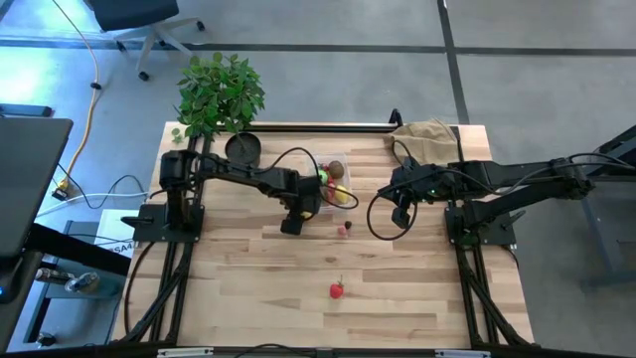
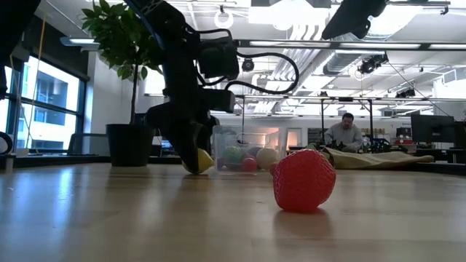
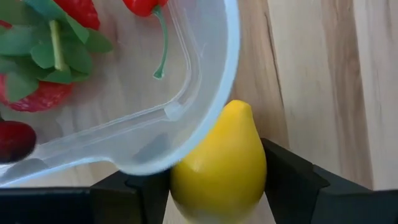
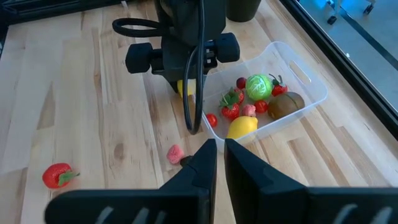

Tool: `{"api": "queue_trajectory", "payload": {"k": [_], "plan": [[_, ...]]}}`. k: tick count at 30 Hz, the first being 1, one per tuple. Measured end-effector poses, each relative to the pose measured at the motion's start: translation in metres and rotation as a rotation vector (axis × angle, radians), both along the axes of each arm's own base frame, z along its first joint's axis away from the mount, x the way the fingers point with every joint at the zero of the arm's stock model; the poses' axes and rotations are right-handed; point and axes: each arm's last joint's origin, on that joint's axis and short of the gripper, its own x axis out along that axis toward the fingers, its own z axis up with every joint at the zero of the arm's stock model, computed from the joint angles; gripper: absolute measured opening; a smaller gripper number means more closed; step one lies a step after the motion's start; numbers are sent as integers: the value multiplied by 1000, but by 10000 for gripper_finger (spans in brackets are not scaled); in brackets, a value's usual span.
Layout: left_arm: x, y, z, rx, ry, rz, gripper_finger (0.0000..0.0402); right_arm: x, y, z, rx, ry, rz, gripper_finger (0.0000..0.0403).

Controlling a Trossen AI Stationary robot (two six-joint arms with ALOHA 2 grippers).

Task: Pick and placing Produce into tupperware
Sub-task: Put the yellow lemon into the transparent bin

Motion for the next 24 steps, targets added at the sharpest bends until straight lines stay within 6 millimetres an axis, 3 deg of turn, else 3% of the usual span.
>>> {"api": "queue_trajectory", "payload": {"k": [9,19,24], "plan": [[-9,-6,29,-6,-39,5,198,0,0,0,0,0,0,24],[-32,-23,99,129,-201,37,200,0,0,0,0,0,0,24],[-31,-21,131,192,-328,64,198,0,0,0,0,-1,0,24]]}}
